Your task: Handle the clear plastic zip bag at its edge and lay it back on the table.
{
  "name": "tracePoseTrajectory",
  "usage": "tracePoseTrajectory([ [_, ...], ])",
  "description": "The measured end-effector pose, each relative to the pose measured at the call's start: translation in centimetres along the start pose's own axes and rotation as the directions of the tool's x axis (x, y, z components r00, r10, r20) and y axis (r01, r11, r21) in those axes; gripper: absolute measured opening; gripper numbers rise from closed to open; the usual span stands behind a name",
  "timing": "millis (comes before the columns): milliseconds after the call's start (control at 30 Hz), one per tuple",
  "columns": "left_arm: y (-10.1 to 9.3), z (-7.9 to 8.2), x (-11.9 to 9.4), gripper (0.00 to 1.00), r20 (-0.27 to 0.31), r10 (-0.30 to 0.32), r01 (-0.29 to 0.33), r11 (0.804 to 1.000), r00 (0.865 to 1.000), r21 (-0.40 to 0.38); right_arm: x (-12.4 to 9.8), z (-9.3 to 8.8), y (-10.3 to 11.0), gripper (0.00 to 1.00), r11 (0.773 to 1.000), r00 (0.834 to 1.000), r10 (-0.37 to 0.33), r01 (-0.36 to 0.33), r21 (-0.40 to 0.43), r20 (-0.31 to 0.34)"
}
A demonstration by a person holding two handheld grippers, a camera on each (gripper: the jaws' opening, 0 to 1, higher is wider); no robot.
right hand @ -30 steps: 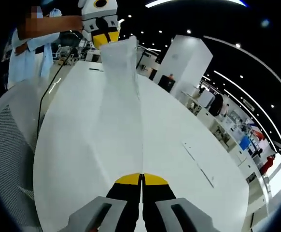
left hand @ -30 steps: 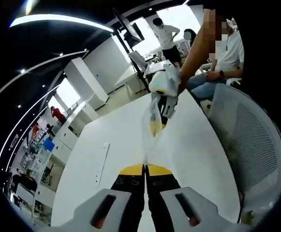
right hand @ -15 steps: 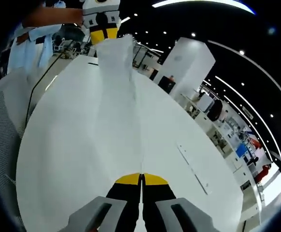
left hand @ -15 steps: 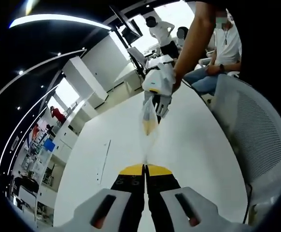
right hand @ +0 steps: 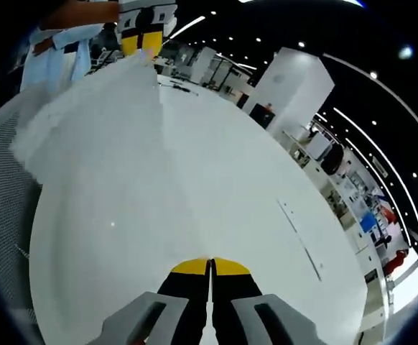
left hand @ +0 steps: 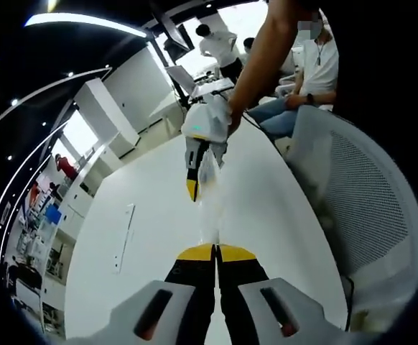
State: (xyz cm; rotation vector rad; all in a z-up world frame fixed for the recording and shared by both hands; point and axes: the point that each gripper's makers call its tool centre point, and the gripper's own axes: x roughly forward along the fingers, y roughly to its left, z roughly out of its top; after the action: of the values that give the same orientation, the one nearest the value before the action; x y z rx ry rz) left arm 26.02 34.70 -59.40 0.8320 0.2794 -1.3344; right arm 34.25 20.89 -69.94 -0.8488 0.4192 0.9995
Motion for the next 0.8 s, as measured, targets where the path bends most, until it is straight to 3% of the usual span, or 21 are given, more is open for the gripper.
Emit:
tracePoseTrajectory([
  [200,-2.3,-0.7,1.1,0.0,-0.028,-0.05,0.05,0.999,0.998,0.004,0.0,-1.7,1.2,0.0,1.0,0.999,0.022,-0.021,0.005,-0.037],
  [467,-4.1,-2.1,2.6,0.0,-0.06,-0.074,0.074,0.997,0.995,-0.006,-0.2,-1.8,1.4,0.0,0.999,1.0,0.011,-0.01,0.052,-0.029],
  [667,-4.5,-3.1,3.2,0.0,-0.07,-0.056,0.054,0.998,0.996,-0.035,-0.9,-1.4,1.5,0.01,0.989,1.0,-0.007,0.008,0.146,-0.008],
  [800,-4.9,-3.7,3.5,0.0,-0.076,-0.045,0.042,0.998,0.996,-0.046,-1.6,-0.9,1.6,0.06,0.966,1.0,-0.022,0.018,0.257,0.014],
])
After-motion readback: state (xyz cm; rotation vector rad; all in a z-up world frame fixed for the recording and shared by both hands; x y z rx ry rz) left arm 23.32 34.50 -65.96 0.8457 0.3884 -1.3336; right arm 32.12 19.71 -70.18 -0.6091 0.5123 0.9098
